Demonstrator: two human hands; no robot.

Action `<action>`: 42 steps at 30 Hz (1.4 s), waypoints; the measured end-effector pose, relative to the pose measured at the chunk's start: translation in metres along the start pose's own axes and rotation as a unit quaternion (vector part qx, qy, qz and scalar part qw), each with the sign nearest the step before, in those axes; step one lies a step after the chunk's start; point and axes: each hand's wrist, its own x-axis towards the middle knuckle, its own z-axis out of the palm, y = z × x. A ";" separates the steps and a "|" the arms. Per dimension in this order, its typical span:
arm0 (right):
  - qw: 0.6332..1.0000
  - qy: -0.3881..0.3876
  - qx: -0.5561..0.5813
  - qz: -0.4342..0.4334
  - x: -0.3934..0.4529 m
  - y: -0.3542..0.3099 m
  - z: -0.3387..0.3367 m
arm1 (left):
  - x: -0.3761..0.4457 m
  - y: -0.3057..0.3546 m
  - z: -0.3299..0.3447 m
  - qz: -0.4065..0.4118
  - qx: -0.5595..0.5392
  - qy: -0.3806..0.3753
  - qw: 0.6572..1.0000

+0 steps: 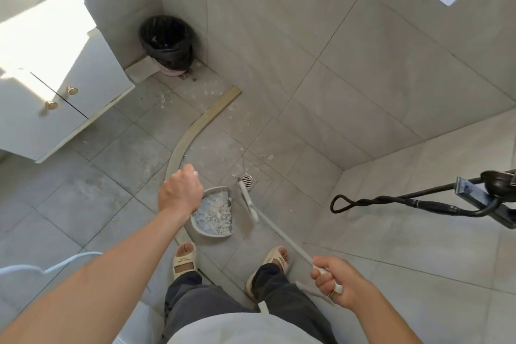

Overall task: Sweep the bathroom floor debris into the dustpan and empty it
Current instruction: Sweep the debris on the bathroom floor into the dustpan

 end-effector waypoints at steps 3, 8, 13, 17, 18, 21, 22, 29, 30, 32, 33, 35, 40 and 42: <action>0.999 0.028 -0.020 -0.018 0.010 0.009 0.022 | 0.002 0.001 0.000 -0.001 -0.003 -0.002 1.000; 0.999 -0.008 0.049 0.014 0.041 0.022 0.055 | -0.004 0.001 0.000 0.000 -0.006 0.000 1.000; 0.978 -0.105 0.169 0.054 0.012 0.008 0.023 | -0.012 -0.004 -0.001 0.008 -0.011 0.012 1.000; 0.989 -0.069 0.123 0.041 -0.008 0.007 -0.009 | -0.018 -0.008 -0.001 0.011 -0.010 0.012 1.000; 0.993 -0.056 0.098 0.033 -0.010 0.008 -0.012 | -0.020 -0.010 0.000 0.011 -0.010 0.011 1.000; 0.999 -0.018 0.051 0.000 -0.010 0.012 -0.016 | -0.024 -0.016 0.001 -0.006 -0.023 0.002 1.000; 0.999 -0.007 0.041 -0.013 -0.009 0.014 -0.014 | -0.025 -0.019 0.000 -0.013 -0.029 -0.001 0.999; 0.997 0.051 0.004 -0.057 0.022 0.034 0.020 | -0.030 -0.029 -0.004 -0.024 -0.040 0.002 0.999; 0.997 0.058 -0.006 -0.058 0.028 0.040 0.029 | -0.030 -0.030 -0.003 -0.027 -0.039 -0.001 0.999; 0.997 0.056 -0.019 -0.048 0.039 0.053 0.046 | -0.032 -0.032 0.000 -0.032 -0.034 -0.003 0.999; 0.998 0.045 -0.016 -0.034 0.042 0.058 0.054 | -0.032 -0.032 0.001 -0.032 -0.032 -0.002 0.999; 1.000 0.022 -0.010 -0.004 0.044 0.066 0.067 | -0.032 -0.033 0.002 -0.033 -0.034 0.001 0.999; 0.999 -0.032 -0.004 0.038 0.040 0.064 0.072 | -0.029 -0.027 0.001 -0.024 -0.025 0.004 0.999; 0.997 -0.050 0.017 0.049 0.036 0.058 0.068 | -0.028 -0.023 0.002 -0.022 -0.023 0.000 0.999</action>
